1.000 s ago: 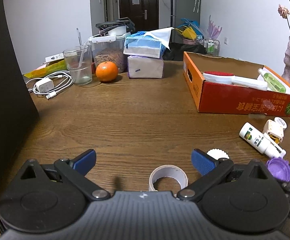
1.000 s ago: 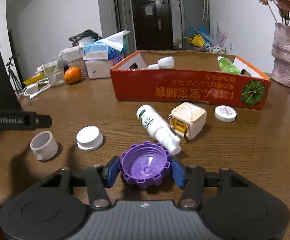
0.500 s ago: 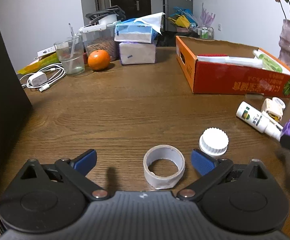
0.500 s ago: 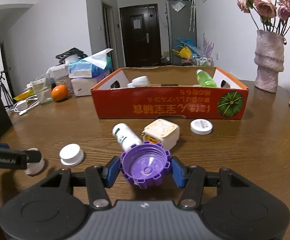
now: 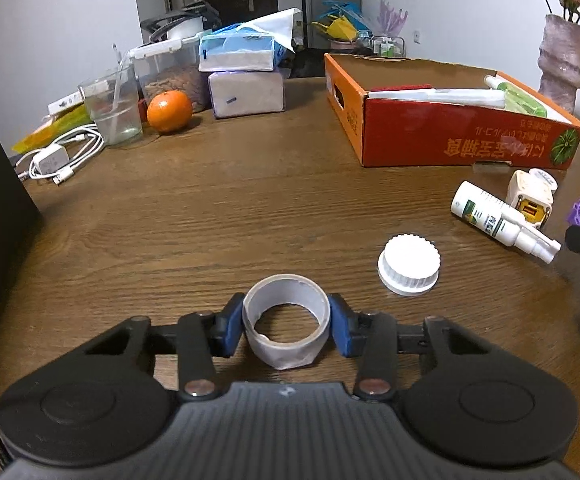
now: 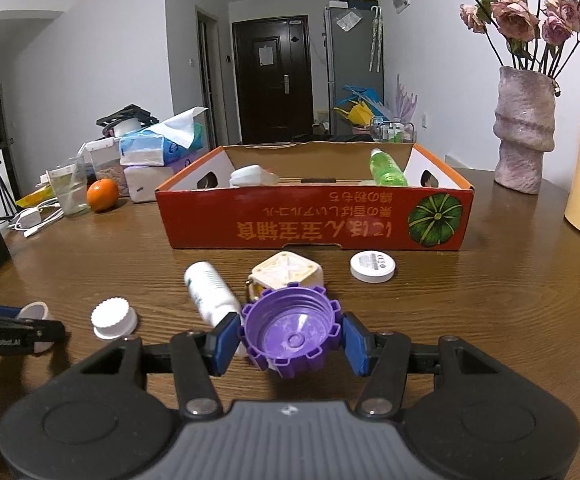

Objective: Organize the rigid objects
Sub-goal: 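Carry the tape roll and purple cap in both tools over the cardboard box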

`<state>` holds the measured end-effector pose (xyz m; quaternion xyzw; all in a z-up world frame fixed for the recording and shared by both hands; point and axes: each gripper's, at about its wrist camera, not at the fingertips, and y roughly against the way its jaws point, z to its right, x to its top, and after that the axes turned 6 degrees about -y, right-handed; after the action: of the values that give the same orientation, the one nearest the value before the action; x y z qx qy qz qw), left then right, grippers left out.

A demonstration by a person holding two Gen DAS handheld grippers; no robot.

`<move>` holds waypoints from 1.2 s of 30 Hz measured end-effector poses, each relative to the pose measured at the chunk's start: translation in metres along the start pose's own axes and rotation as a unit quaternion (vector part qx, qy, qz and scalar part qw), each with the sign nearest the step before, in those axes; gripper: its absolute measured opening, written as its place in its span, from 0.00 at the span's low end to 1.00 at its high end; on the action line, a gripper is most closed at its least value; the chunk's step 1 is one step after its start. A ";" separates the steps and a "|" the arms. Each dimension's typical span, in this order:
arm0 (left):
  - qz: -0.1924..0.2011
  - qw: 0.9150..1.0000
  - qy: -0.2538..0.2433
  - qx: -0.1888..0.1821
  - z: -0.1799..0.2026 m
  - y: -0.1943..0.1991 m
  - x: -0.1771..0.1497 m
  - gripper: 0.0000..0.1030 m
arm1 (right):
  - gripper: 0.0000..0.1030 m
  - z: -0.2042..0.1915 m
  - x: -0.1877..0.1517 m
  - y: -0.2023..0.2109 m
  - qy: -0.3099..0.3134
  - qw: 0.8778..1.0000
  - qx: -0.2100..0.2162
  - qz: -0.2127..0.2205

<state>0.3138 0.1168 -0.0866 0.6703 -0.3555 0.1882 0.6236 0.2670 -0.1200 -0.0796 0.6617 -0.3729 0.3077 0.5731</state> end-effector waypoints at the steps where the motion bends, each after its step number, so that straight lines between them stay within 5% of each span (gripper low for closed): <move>1: 0.001 1.000 -0.002 0.003 0.001 0.000 0.000 0.43 | 0.52 0.001 0.000 0.000 0.000 1.000 -0.001 0.000; 16: 0.018 0.999 0.028 0.018 -0.001 0.010 0.008 0.43 | 0.52 0.021 0.011 0.002 -0.010 1.000 -0.001 0.005; 36: 0.061 0.997 0.046 0.009 0.040 0.026 0.058 0.43 | 0.52 0.044 0.042 0.014 -0.012 0.999 0.003 0.045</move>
<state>0.3272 0.0648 -0.0342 0.6437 -0.3648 0.2593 0.6207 0.2770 -0.1700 -0.0443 0.6493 -0.4079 0.3263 0.5527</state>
